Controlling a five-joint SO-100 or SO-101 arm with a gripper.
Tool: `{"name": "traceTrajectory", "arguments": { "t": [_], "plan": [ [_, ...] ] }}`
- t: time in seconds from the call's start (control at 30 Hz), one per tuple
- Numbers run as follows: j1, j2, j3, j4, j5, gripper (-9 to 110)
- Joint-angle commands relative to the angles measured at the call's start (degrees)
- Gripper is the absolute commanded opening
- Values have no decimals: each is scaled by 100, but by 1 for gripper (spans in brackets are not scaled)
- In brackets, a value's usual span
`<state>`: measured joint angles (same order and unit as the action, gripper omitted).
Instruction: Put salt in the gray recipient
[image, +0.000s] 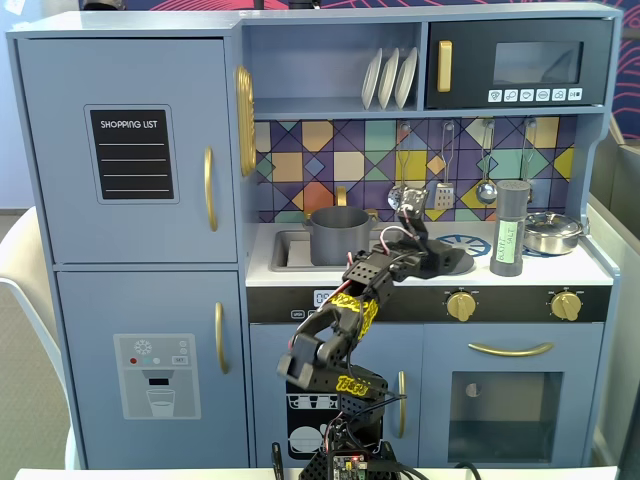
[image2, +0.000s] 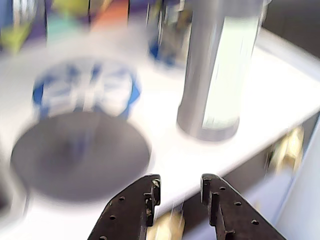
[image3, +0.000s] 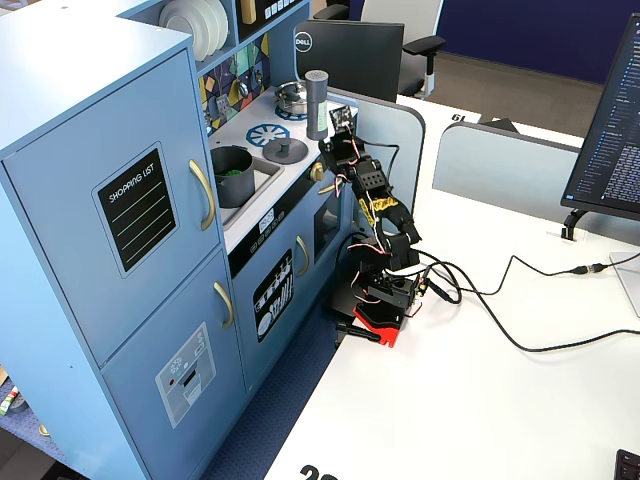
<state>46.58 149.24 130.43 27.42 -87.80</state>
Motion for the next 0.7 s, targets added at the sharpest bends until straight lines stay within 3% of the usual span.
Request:
{"name": "traceTrajectory", "arguments": {
  "t": [0.0, 0.17, 0.27, 0.67],
  "plan": [
    [220, -598, -571, -1125, 211, 16],
    [589, -1397, -861, -1934, 422, 41],
    [668, -1714, -940, -2294, 387, 47],
    [694, -3858, -2479, -3032, 255, 50]
  ]
}}
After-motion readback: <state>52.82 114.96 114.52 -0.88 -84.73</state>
